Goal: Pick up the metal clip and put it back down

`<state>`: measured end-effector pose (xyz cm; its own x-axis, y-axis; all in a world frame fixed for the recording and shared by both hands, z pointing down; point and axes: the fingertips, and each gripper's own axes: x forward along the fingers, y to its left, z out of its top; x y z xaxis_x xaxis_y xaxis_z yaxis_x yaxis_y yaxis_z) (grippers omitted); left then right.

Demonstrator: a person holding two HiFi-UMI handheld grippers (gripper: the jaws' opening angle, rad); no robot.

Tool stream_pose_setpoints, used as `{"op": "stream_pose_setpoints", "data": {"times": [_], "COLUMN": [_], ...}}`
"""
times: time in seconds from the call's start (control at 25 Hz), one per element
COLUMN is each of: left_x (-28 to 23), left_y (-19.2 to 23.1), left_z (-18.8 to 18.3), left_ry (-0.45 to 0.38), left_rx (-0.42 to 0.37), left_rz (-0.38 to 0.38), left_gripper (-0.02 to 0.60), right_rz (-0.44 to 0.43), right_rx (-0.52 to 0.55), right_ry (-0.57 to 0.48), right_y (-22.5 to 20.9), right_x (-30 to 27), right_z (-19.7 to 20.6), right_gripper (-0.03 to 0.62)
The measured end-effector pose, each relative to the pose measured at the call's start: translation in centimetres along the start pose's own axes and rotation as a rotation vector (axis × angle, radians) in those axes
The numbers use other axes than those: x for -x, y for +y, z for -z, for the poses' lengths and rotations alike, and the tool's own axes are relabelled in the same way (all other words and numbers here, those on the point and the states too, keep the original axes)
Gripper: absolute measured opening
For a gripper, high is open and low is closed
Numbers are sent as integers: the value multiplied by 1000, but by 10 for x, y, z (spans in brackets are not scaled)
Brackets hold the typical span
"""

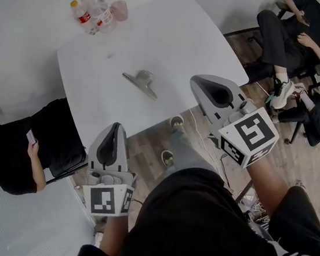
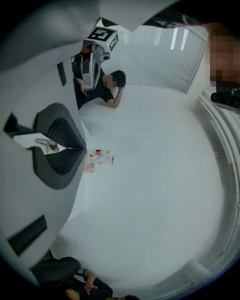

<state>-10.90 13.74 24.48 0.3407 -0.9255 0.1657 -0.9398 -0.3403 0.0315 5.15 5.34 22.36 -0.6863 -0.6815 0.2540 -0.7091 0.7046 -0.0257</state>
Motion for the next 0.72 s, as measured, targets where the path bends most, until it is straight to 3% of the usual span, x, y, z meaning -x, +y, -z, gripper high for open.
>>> {"op": "stream_pose_setpoints", "data": {"times": [0.72], "left_x": [-102], "left_y": [58], "left_z": [-5], "left_ry": [52], "left_rx": [-2], "left_rz": [-51], "left_gripper": [23], "right_rz": [-130], "right_rx": [-36], "right_ry": [92], "right_y": [-46], "right_x": [-106], "right_z": [9], "right_gripper": [17]}}
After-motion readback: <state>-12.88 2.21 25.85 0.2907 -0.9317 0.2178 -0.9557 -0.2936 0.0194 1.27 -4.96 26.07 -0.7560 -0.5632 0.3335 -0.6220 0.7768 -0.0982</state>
